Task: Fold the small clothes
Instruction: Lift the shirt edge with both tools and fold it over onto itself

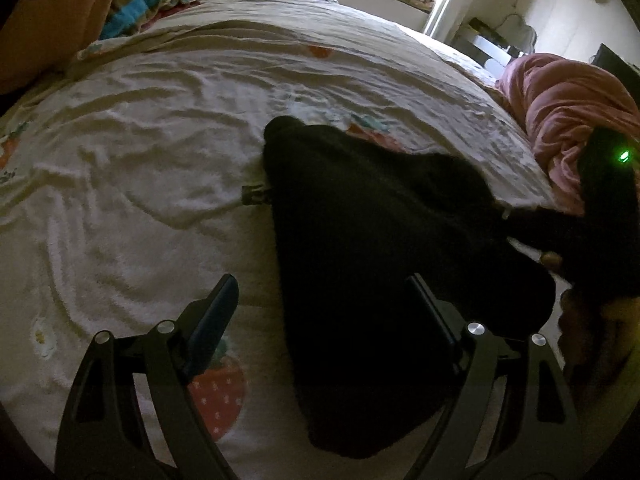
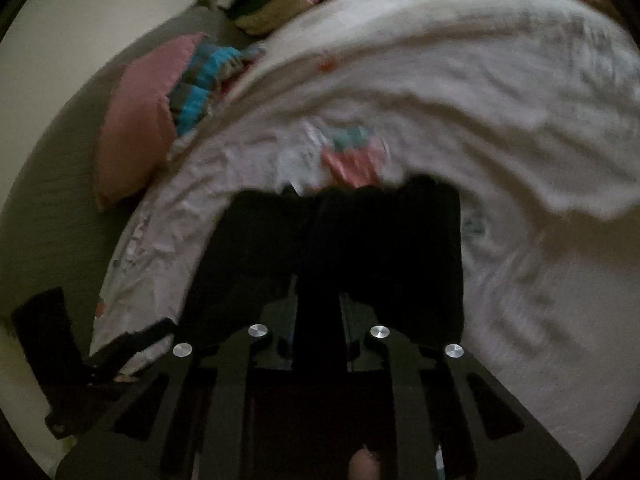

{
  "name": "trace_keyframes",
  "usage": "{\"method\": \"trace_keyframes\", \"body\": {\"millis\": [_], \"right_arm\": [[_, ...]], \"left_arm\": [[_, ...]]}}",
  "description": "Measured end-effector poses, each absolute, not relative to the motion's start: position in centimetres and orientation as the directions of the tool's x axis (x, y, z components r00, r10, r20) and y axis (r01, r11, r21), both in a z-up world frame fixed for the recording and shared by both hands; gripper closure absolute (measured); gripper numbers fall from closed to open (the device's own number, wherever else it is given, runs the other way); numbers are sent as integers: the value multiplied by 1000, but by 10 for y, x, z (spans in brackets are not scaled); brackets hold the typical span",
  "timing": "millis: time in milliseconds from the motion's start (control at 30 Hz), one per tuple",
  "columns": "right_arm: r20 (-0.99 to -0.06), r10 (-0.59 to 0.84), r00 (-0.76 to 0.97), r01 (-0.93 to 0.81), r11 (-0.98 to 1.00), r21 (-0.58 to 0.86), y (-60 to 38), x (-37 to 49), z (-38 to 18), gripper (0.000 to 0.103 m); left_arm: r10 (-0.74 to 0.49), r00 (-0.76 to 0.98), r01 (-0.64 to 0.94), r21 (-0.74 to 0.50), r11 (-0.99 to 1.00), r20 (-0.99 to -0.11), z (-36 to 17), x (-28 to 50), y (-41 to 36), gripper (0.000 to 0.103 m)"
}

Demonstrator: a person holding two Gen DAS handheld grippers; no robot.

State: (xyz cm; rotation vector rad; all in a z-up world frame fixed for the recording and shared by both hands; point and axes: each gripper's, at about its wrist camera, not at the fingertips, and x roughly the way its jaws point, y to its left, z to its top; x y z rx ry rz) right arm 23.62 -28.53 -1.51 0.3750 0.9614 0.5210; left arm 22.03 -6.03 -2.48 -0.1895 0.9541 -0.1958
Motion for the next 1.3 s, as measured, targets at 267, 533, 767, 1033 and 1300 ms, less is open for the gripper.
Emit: {"method": "trace_keyframes", "body": {"millis": [267, 533, 767, 1033, 1300], "right_arm": [[-718, 500, 485, -195, 862, 468, -318, 236, -41, 89], [-691, 472, 548, -178, 873, 454, -323, 216, -39, 89], [-721, 422, 550, -147, 898, 414, -315, 221, -47, 89], [-703, 416, 577, -149, 900, 410, -318, 207, -40, 75], [-653, 496, 572, -170, 851, 497, -333, 166, -31, 45]], "left_arm": [[-245, 541, 145, -198, 970, -805, -30, 216, -83, 26], [-246, 540, 161, -188, 969, -805, -31, 210, -84, 25], [-251, 541, 167, -190, 967, -803, -34, 207, -85, 25], [-248, 548, 165, -187, 968, -799, -33, 202, -83, 25], [-254, 555, 160, -198, 967, -792, -33, 199, -82, 25]]}}
